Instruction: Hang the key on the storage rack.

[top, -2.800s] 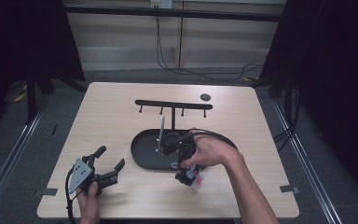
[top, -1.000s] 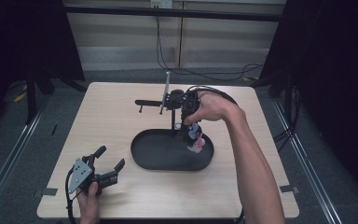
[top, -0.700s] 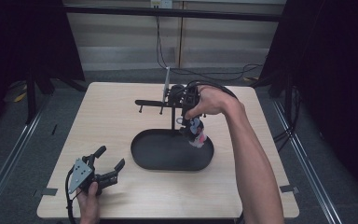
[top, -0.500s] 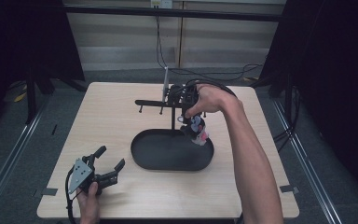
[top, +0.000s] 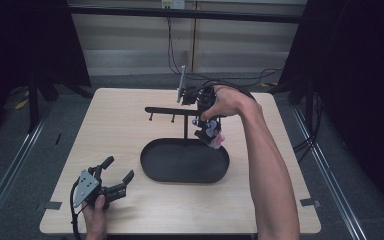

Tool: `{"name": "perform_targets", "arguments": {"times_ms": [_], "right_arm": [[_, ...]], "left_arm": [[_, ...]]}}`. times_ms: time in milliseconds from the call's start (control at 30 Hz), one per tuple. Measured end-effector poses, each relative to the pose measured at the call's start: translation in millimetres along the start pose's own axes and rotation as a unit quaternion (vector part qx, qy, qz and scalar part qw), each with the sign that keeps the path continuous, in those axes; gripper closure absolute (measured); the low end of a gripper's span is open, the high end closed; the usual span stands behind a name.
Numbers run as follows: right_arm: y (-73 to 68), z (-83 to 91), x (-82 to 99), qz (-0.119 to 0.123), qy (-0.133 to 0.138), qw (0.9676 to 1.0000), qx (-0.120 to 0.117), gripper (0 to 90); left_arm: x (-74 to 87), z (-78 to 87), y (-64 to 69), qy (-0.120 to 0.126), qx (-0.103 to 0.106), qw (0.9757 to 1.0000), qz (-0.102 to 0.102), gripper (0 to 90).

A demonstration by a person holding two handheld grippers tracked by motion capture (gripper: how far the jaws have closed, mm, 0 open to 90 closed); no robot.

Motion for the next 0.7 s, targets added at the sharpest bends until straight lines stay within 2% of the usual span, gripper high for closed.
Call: {"name": "perform_targets", "arguments": {"times_ms": [200,633,700], "right_arm": [[4.8,-2.6,-1.3,-0.005,0.008,0.9999,-0.011,87.8],[12.2,-4.6,-2.6,-0.016,0.025,0.9996,-0.004,87.1],[9.8,-5.4,-1.3,-0.017,0.025,0.9995,-0.011,87.1]], "left_arm": [[0.1,0.0,0.1,0.000,0.000,1.0000,-0.001,15.2],[0.0,-0.1,-0.1,-0.001,0.002,1.0000,-0.004,15.3],[-0.2,-0.2,0.1,0.000,0.002,1.0000,-0.003,15.3]]}}
Point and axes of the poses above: each handheld gripper's, and its own axes: z roughly backward along the jaws, x roughly out of its underside, y roughly to its right, the point moved 9 cm from there along -z, roughly forward along the jaws, and after that the axes turned 8 degrees about -y, right-handed, at the moved point
